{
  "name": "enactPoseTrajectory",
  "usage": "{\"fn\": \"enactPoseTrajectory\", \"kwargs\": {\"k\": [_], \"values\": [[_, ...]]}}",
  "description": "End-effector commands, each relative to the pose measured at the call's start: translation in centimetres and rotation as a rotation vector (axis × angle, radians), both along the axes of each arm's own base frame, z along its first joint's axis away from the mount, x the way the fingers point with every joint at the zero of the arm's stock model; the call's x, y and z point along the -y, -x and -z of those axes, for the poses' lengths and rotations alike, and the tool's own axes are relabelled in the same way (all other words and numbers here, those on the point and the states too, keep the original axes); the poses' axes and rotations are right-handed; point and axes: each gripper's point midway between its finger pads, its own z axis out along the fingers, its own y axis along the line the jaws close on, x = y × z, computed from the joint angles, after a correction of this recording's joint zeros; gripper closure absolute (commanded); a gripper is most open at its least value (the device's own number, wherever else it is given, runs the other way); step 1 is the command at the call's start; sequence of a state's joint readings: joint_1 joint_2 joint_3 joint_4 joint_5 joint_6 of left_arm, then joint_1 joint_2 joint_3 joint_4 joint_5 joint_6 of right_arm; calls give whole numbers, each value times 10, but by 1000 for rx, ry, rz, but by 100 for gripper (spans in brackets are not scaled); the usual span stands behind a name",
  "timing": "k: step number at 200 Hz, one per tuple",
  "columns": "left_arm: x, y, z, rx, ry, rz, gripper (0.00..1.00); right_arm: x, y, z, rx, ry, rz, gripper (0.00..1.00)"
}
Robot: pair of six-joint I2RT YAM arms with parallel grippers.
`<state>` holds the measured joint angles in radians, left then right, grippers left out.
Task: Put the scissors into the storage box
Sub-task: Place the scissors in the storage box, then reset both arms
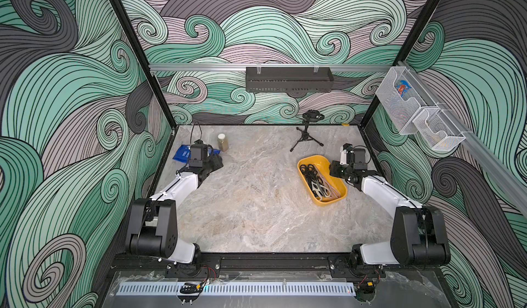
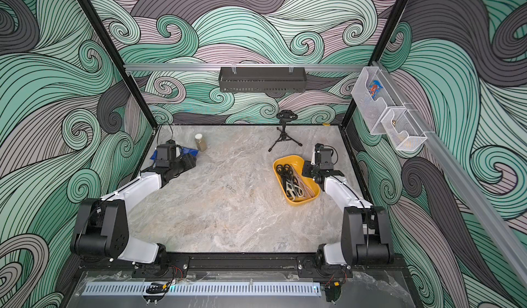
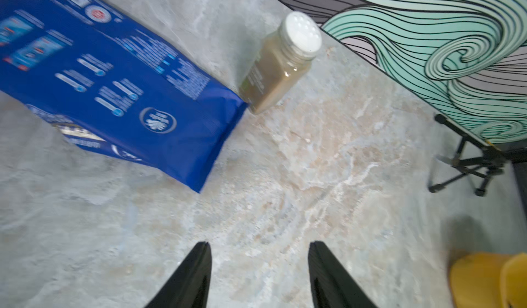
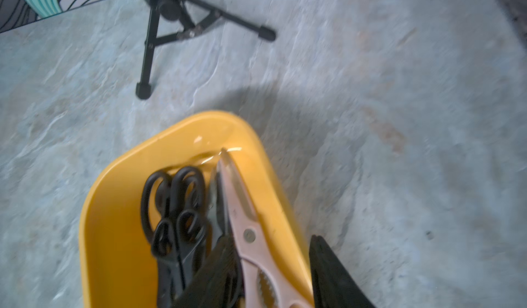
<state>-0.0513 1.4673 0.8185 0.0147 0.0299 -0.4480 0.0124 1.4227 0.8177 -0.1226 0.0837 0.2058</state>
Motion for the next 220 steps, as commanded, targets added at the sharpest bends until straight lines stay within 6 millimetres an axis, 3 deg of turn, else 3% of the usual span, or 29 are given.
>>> {"fn": "enactPoseTrajectory", "kwargs": {"k": [1,33,55,74,101,111,152,165,167,168,169,171,173,176,220], "values": [[-37,-7,-11,128,-206,-83,42,24,-20,-5,105,178,29,53],[-61,0,-10,225,-372,-127,41,23,-21,-20,388,254,-14,54],[-59,0,-10,300,-402,-97,41,19,-2,-45,613,277,-24,53],[-51,3,-11,397,-388,-59,42,14,17,-54,747,262,-31,50],[-39,11,-15,545,-392,-2,42,19,34,-41,806,270,7,48],[-32,12,-15,551,-384,37,43,21,37,-47,848,275,24,47],[-24,33,-19,656,-394,77,40,28,11,-27,708,230,14,46],[-23,33,-17,644,-393,84,37,27,12,-31,735,223,10,37],[-23,32,-17,643,-393,84,36,27,12,-30,729,222,9,28],[-23,32,-17,642,-393,84,33,27,12,-30,726,222,9,19],[-23,32,-17,641,-392,86,27,27,11,-30,725,222,9,10],[-23,32,-17,641,-392,86,12,27,11,-29,720,223,8,1],[-23,33,-17,643,-392,85,4,27,12,-29,719,223,7,0],[-23,33,-17,646,-392,85,2,27,12,-28,719,223,7,0],[-22,34,-18,654,-394,85,1,27,13,-30,729,224,9,0]]}}
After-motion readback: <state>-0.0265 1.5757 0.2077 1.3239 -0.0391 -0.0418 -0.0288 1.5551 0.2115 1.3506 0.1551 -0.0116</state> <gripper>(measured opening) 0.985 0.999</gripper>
